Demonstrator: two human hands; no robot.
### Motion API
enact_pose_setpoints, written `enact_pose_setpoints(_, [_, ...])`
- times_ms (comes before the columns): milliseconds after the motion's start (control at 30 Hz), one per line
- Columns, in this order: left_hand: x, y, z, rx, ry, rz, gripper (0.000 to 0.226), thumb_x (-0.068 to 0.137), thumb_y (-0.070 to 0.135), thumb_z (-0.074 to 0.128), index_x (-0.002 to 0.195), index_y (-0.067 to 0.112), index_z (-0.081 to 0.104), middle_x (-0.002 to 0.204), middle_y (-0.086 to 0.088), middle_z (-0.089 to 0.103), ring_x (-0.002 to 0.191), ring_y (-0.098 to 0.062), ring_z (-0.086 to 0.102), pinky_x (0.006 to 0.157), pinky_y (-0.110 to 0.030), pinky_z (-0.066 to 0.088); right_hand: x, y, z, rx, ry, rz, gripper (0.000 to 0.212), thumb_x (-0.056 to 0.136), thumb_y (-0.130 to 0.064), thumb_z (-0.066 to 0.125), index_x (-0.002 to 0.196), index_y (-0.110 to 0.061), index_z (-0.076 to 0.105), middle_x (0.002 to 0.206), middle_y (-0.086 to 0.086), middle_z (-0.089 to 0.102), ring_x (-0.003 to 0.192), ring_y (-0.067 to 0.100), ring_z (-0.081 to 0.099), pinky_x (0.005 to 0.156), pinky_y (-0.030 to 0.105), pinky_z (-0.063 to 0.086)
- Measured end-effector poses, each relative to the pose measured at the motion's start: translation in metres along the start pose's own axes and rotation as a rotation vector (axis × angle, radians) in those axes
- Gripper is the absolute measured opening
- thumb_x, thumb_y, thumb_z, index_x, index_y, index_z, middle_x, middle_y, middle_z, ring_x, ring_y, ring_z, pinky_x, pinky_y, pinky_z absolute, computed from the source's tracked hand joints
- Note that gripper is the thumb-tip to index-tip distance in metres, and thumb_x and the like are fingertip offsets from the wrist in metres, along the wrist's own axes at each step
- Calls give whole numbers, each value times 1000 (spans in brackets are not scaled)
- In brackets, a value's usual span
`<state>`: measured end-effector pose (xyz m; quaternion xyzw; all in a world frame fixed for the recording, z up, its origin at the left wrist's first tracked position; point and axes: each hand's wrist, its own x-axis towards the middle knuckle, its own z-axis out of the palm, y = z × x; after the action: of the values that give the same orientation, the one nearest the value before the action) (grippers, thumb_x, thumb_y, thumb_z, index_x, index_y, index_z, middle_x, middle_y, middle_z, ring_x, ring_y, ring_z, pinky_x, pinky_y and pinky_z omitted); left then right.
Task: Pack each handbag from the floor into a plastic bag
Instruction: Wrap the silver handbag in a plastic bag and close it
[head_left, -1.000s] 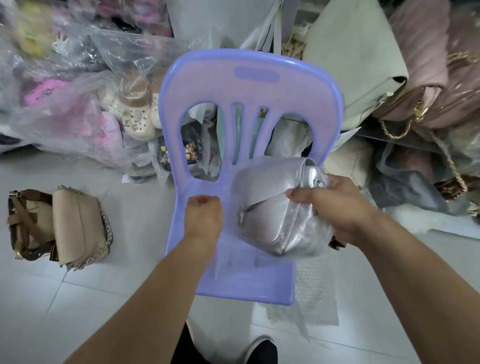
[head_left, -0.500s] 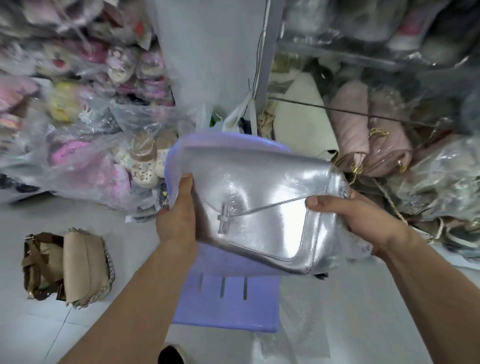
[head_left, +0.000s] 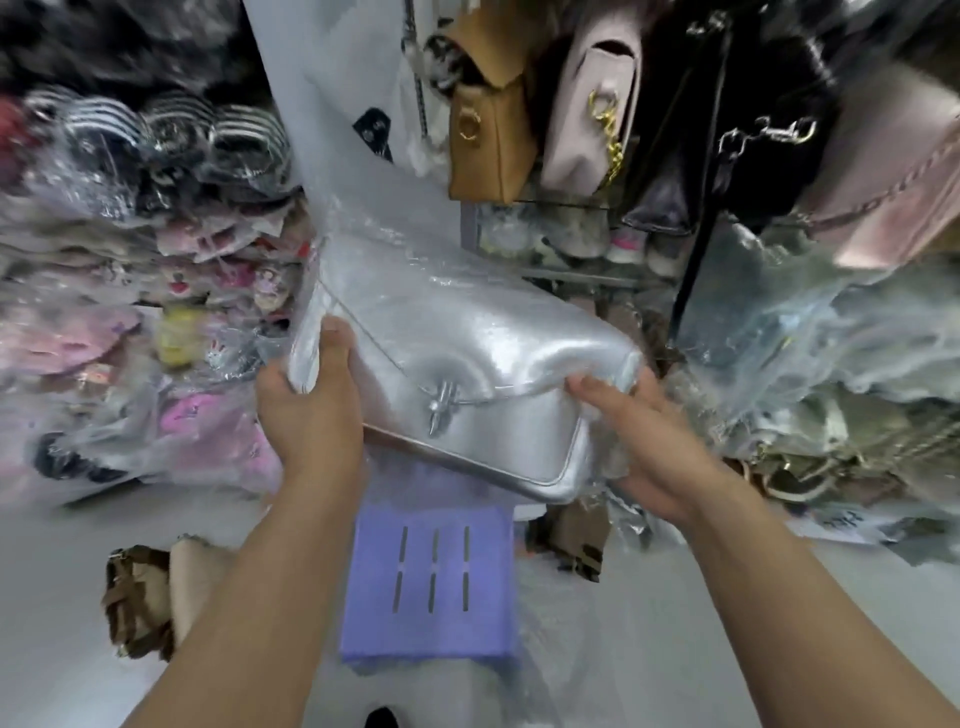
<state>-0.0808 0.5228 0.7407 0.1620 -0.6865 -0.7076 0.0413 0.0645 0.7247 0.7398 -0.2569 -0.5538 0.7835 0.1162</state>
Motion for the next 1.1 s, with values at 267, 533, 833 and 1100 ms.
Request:
enact_pose_setpoints(267, [-50,30,7,-26,-113,-44,42,84,58,69,98,20,54,91,12,60,83,-7,58,75,-23,47,-58,-42,-19,-96,128,-68,77,72,-34,92,136,-26,52,123,2,74,109,24,73,95,54,58])
enact_pose_setpoints(533, [-49,13,54,70,-250,-140,63,84,63,64,124,15,59,113,5,60,102,-17,55,95,-32,46,-46,-50,-54,-123,268,-104,51,84,-10,82,128,-18,58,116,5,76,106,24,75,95,53,59])
enact_pose_setpoints(833, [11,-28,142,195,-489,-290,55,91,47,62,129,8,52,119,-8,61,106,-28,58,78,-37,43,2,-24,-70,-19,487,-197,43,90,6,71,129,-6,56,120,19,72,114,35,70,100,51,55])
enact_pose_setpoints(1100, [11,-30,219,620,-675,-199,57,99,48,47,147,18,39,151,-17,35,137,-37,30,99,-39,29,46,-39,-92,-61,631,-174,41,90,0,74,124,-16,57,120,10,73,113,25,71,98,38,56])
